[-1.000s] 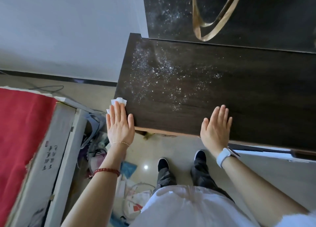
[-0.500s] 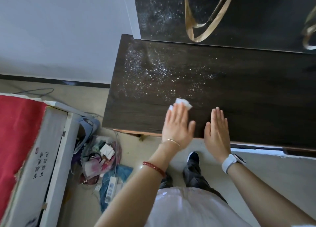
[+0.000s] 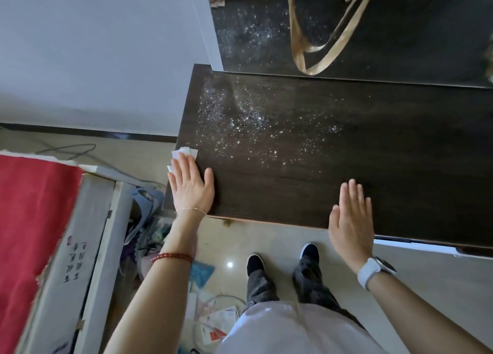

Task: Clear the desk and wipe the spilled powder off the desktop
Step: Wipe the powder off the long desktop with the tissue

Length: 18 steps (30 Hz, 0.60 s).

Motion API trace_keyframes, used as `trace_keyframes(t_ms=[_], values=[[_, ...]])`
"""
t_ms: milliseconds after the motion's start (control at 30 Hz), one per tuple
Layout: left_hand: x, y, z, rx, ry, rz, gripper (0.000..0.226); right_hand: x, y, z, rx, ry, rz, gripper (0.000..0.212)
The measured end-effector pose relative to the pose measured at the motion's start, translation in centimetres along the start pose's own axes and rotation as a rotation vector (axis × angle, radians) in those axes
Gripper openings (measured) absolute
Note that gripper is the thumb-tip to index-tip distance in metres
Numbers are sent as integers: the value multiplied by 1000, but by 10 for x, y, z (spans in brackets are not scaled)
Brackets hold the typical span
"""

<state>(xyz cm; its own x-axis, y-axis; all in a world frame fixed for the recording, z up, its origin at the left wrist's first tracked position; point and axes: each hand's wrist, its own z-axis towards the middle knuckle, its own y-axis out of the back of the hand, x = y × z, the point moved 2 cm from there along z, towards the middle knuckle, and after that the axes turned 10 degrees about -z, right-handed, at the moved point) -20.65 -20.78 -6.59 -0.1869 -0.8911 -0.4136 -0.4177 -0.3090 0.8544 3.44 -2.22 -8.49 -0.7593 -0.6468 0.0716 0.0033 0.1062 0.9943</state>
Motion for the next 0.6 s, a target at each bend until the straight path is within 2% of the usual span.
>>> trace_keyframes(t_ms=[100, 233, 333, 433, 500, 600], values=[[-57, -35, -10, 39, -178, 33, 62, -2, 1, 1, 12, 16, 8, 61], [-145, -93, -60, 243, -506, 31, 64, -16, 4, 2, 18, 39, -32, 59], [-167, -108, -77, 341, -617, 105, 59, -44, 6, 7, 21, -49, -37, 57], [-137, -90, -60, 256, -558, 113, 57, -58, 7, 12, 20, -111, -2, 56], [-97, -65, -36, 147, -417, 96, 57, -54, 8, 15, 2, -117, -3, 58], [-33, -16, 3, 20, -111, 21, 55, -40, 7, 17, 0, -127, -8, 59]])
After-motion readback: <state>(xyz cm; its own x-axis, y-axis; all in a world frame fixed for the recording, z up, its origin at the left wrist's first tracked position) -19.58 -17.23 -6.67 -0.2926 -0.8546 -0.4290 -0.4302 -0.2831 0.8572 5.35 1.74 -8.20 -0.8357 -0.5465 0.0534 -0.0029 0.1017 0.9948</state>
